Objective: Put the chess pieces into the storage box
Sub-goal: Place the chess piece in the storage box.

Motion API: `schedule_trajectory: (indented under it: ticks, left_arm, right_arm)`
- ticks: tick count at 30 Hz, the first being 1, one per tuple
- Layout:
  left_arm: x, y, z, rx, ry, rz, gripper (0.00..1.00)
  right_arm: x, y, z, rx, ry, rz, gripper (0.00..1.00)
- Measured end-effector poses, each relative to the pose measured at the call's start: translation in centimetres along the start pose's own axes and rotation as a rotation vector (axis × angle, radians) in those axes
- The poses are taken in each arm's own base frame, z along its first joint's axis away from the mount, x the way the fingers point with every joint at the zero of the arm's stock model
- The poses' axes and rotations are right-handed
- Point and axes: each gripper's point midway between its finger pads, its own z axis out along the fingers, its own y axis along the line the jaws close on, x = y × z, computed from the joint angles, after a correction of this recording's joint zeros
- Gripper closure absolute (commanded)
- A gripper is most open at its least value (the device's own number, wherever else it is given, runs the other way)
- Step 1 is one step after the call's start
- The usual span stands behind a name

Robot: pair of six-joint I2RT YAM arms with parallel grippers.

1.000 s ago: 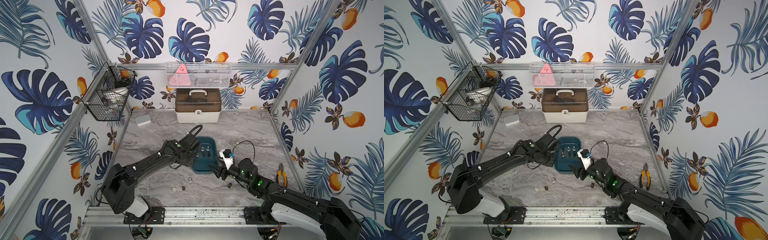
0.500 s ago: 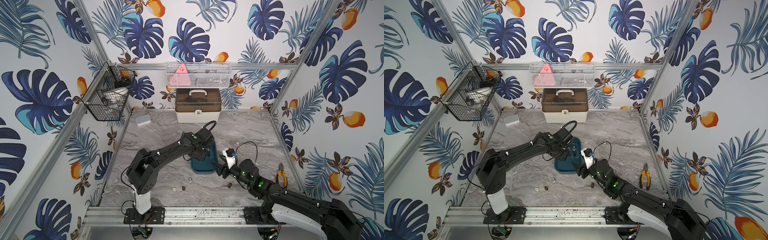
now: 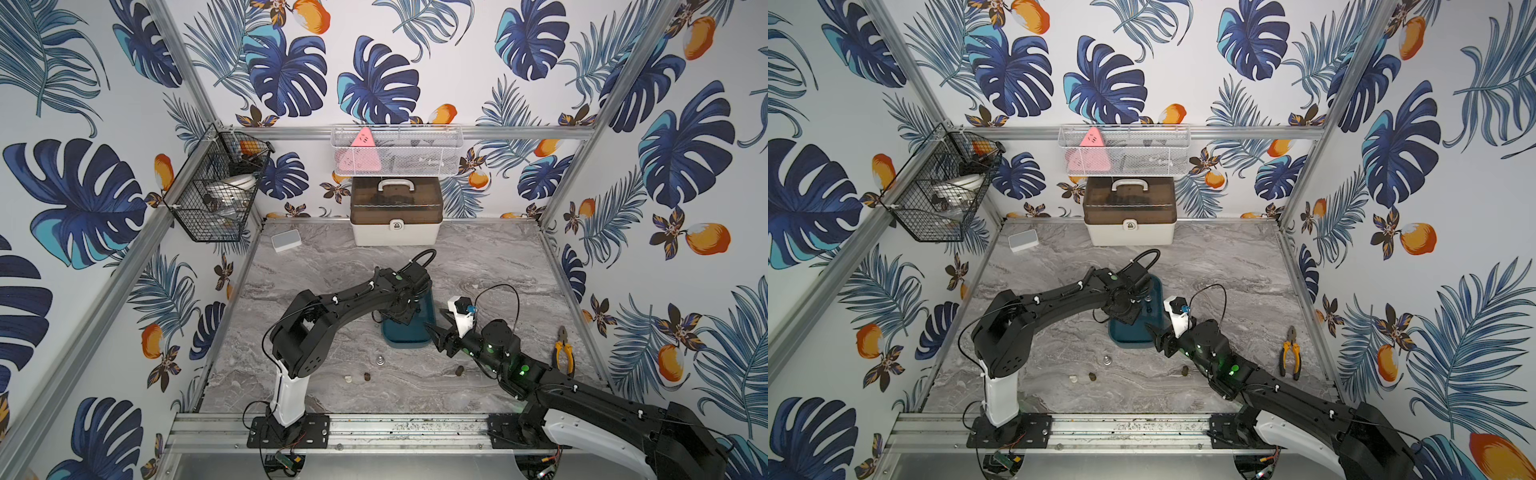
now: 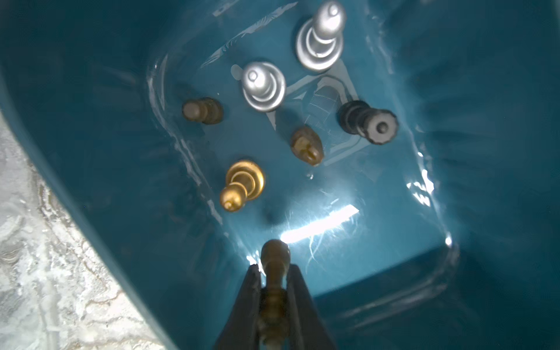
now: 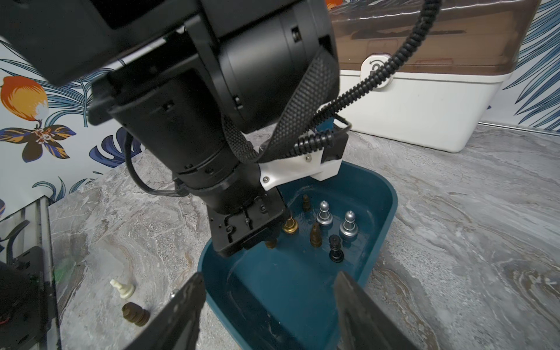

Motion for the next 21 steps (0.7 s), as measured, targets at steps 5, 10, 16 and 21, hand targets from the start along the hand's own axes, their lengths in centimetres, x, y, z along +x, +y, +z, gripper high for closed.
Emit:
schedule_trajectory:
  ticks: [5, 10, 16, 21]
  left_arm:
    - [-0.2, 0.1, 0.8, -0.014, 0.000, -0.001, 0.84]
    - [-0.6, 0.3, 1.1, -0.028, -0.016, -0.003, 0.84]
    - [-0.7, 0.5, 1.4, -0.040, -0.022, -0.004, 0.84]
    - [-0.6, 0.7, 1.8, -0.049, -0.017, -0.006, 0.83]
  right_arm:
    - [-0.1, 0.0, -0.2, -0.002, -0.008, 0.001, 0.30]
    - [-0.2, 0.0, -0.3, -0.002, -0.013, 0.001, 0.30]
    - [-0.2, 0.0, -0.3, -0.003, -0.012, 0.001, 0.30]
    - [-0.2, 0.0, -0.3, -0.002, -0.011, 0.001, 0.30]
